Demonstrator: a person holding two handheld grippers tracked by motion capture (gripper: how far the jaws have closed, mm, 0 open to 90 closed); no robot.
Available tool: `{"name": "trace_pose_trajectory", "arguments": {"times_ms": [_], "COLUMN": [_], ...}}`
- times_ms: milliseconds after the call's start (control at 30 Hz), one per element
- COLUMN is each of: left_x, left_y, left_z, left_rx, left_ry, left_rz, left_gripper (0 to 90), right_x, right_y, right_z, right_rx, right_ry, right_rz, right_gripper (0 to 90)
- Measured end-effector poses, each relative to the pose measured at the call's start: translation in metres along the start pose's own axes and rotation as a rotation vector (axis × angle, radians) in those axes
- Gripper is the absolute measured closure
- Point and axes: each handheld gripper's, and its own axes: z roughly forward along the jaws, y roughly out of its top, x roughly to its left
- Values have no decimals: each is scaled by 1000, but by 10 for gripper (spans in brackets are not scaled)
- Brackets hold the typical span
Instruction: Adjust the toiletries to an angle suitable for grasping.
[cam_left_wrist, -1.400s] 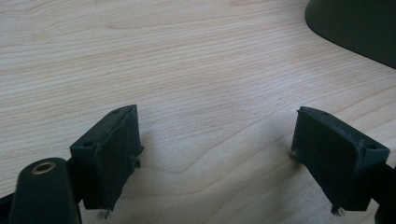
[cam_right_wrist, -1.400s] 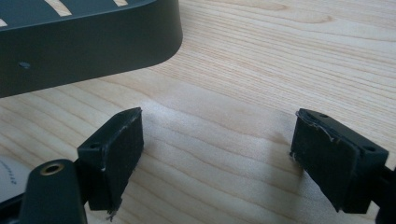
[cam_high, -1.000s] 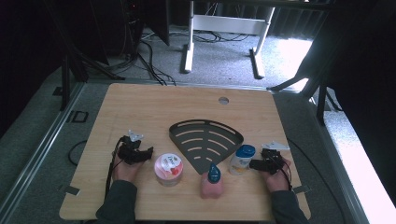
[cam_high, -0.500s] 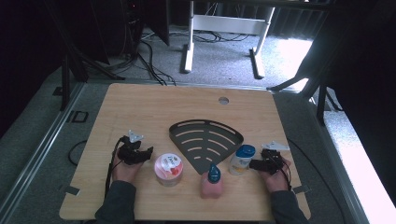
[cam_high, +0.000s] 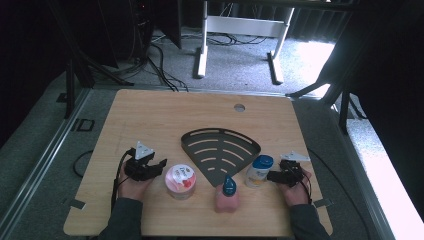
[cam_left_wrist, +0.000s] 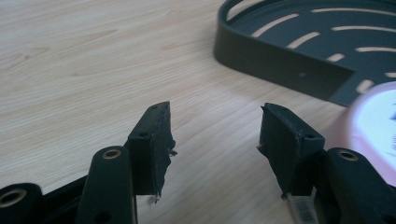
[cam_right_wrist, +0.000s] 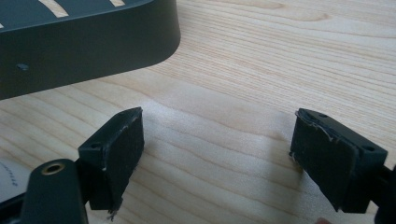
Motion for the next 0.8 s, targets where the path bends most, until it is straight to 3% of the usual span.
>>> {"name": "trace_pose_trajectory", "arguments": {"times_ms": [333,533,700,800], "left_x": [-6,-14,-23,-24], "left_y": [3,6,10,12], "left_z": [-12,-17,-20,-21], "left_rx": [-41,-50,-52,-52], "left_ry": [-40,-67,-104,-135], "left_rz": [16,60,105,99], "left_gripper": [445,448,504,592], "right_x": [0,0,2,4], "right_y": [0,0,-1,-4], "right_z": [0,0,-5,-13], "right_rx": [1,-1,-1,9], "right_ry": [2,3,14,44], "right_rz": [-1,-3,-12,-10], "right_gripper": [170,179,289,419]}}
